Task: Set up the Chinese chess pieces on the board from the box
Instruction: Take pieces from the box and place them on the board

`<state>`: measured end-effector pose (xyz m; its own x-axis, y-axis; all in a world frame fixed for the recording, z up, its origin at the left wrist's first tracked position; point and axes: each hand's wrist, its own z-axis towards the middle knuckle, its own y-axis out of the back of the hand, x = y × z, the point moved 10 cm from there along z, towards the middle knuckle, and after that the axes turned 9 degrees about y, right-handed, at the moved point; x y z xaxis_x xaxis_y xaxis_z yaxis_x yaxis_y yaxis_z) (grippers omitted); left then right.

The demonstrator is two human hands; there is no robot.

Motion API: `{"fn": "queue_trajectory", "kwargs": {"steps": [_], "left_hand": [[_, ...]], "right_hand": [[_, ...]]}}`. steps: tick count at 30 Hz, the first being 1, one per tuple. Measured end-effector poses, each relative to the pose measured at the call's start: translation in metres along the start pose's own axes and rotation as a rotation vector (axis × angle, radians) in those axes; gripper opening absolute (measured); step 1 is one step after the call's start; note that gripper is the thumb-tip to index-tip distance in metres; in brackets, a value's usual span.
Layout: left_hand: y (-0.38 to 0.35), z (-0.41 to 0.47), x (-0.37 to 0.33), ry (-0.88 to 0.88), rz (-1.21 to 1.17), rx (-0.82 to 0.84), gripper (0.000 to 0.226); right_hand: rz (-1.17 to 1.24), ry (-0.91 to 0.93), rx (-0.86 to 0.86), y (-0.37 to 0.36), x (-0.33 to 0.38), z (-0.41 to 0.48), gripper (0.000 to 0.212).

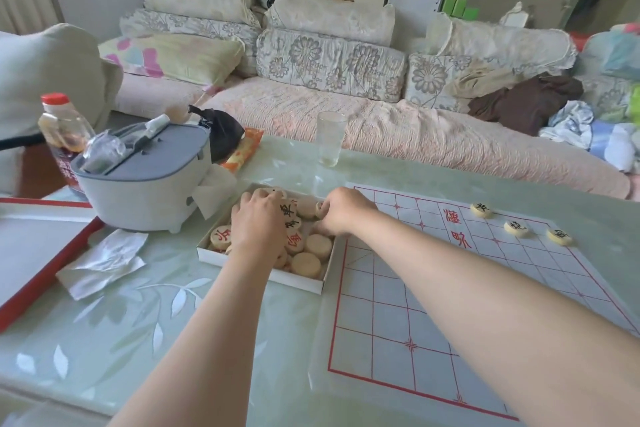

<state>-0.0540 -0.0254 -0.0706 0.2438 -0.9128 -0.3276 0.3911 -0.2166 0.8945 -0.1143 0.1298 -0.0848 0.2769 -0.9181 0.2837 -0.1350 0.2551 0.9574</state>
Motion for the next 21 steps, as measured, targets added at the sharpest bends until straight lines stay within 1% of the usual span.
{"fn": "queue_trajectory", "kwargs": {"steps": [4,7,10,13,15,18,21], "left_hand": [[0.000,0.003,-0.003,0.023,0.029,-0.019,0.038],[-0.005,0.004,-0.003,0.039,-0.052,0.026,0.036],[0.002,0.004,-0.007,0.042,-0.188,0.000,0.028],[0.011,-0.001,-0.015,0.047,-0.320,-0.003,0.025],[0.019,-0.008,-0.027,0.035,-0.392,0.018,0.024],[0.026,-0.025,-0.061,-0.011,-0.452,0.092,0.027],[0.016,-0.048,-0.107,-0.070,-0.422,0.215,0.031]], "right_hand": [[0.235,-0.009,-0.065,0.005,-0.010,-0.011,0.020],[0.348,0.015,-0.149,0.011,-0.012,-0.019,0.019],[0.461,0.046,-0.262,0.025,-0.016,-0.027,0.025],[0.426,0.057,-0.354,0.042,-0.026,-0.041,0.022],[0.386,0.071,-0.367,0.050,-0.038,-0.055,0.018],[0.392,0.085,-0.341,0.055,-0.065,-0.079,0.014],[0.359,0.060,-0.343,0.064,-0.103,-0.108,0.011]]}}
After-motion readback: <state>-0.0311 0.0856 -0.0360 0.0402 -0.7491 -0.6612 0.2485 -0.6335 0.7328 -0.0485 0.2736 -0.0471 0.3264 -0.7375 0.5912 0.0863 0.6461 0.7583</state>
